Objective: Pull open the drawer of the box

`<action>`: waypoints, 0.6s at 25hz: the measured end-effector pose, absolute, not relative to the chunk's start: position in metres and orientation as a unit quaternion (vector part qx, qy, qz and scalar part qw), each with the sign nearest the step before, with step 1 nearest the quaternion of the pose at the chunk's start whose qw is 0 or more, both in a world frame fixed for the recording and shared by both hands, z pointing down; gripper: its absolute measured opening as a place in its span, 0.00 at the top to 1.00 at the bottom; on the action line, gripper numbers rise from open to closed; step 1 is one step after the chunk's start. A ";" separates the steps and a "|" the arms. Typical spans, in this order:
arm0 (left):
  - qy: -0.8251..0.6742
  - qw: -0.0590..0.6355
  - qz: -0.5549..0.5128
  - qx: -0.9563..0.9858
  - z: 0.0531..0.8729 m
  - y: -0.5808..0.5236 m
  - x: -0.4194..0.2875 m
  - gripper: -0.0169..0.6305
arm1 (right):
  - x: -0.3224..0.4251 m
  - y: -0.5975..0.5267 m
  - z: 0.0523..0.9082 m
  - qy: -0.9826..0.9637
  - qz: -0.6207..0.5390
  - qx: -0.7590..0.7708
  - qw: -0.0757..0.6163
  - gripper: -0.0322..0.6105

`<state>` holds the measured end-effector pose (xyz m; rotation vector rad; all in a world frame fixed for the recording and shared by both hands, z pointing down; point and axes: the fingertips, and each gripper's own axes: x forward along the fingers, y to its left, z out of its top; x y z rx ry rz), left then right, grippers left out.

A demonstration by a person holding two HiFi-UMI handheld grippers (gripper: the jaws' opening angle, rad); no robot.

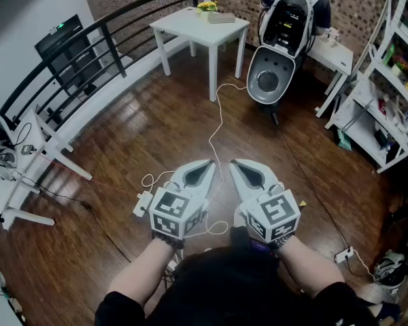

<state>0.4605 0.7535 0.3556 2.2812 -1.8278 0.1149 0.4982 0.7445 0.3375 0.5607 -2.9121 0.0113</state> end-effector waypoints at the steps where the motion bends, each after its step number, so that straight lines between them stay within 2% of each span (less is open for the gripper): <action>1: -0.621 0.106 0.040 0.775 0.354 0.739 0.459 0.95 | 0.497 0.729 0.336 -0.978 0.005 0.190 0.085 0.96; 15: -0.658 0.105 0.049 0.744 0.341 0.528 0.435 0.95 | 0.475 0.514 0.328 -0.987 0.018 0.148 0.066 0.96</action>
